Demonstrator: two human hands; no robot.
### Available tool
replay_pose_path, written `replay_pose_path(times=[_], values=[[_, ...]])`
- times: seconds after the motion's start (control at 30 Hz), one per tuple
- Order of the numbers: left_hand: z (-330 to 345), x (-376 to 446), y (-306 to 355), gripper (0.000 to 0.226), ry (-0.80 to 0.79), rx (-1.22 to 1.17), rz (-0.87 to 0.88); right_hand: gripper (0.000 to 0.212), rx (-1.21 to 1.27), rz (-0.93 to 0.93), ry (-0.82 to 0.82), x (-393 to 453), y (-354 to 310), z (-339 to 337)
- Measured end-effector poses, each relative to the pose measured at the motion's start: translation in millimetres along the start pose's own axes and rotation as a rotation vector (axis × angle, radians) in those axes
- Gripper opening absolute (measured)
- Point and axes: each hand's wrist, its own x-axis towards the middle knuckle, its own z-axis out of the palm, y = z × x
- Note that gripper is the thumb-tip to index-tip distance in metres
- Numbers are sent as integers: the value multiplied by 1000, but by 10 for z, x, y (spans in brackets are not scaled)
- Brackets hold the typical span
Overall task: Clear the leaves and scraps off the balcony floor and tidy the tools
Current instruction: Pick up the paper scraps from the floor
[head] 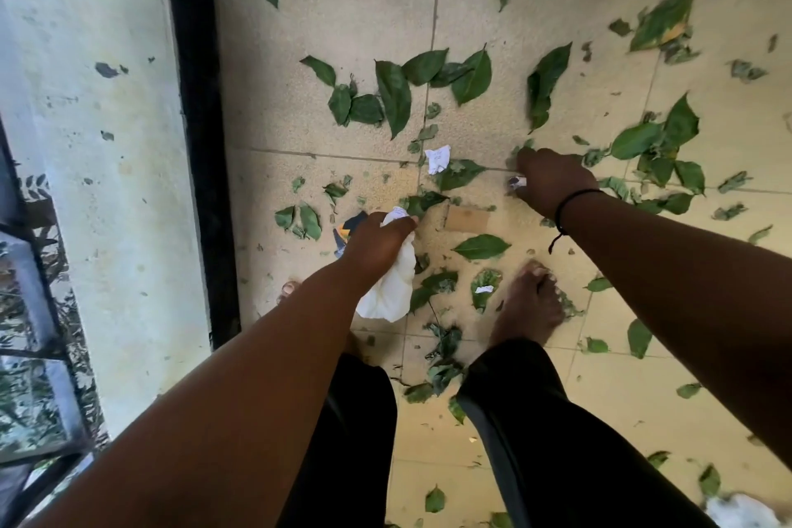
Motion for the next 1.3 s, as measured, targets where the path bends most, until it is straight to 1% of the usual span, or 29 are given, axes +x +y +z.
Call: replay_pose_path(times=[0.07, 0.13, 0.2, 0.27, 0.33, 0.43, 0.5, 0.57, 0.67, 0.7, 0.77, 0.8, 0.83, 0.97, 1.07, 1.2, 1.3], values=[[-29, -6, 15, 24, -2, 4, 10, 32, -11, 8, -10, 19, -40, 0], [-48, -9, 26, 28, 21, -11, 20, 29, 7, 26, -22, 25, -74, -25], [-68, -17, 1, 33, 72, -28, 25, 27, 81, 56, -20, 11, -108, -44], [-78, -30, -41, 25, 98, -43, 45, 28, 169, 56, -15, -3, -158, -65], [-72, -48, -89, 15, 92, -68, 68, 27, 262, 0, 9, 2, -257, -90], [-62, -78, -127, 16, 54, -112, 85, 18, 379, -81, 49, 30, -520, -203], [-61, -90, -131, 14, 40, -120, 110, 18, 423, -113, 60, 59, -717, -288], [-67, -78, -138, 16, 42, -140, 136, 20, 451, -111, 76, 115, -865, -326], [-89, -66, -136, 24, 46, -149, 156, 20, 426, -76, 102, 196, -991, -309], [-100, -55, -149, 25, 47, -144, 158, 24, 408, -67, 101, 209, -1013, -285], [-122, -53, -168, 24, 48, -155, 161, 45, 343, -46, 81, 215, -1024, -233], [-129, -52, -184, 24, 49, -169, 165, 53, 295, -33, 64, 217, -1019, -201], [-133, -43, -208, 25, 49, -178, 167, 57, 257, -22, 48, 221, -1009, -167], [-145, -25, -279, 25, 62, -216, 151, 53, 266, 0, 12, 248, -987, -92], [-140, -15, -311, 27, 62, -283, 122, 53, 250, 20, 34, 263, -988, -99], [-140, 11, -345, 26, 54, -296, 101, 40, 183, 5, 87, 285, -976, -164], [-142, 36, -381, 30, 59, -328, 75, 37, 100, -10, 67, 301, -985, -235]])
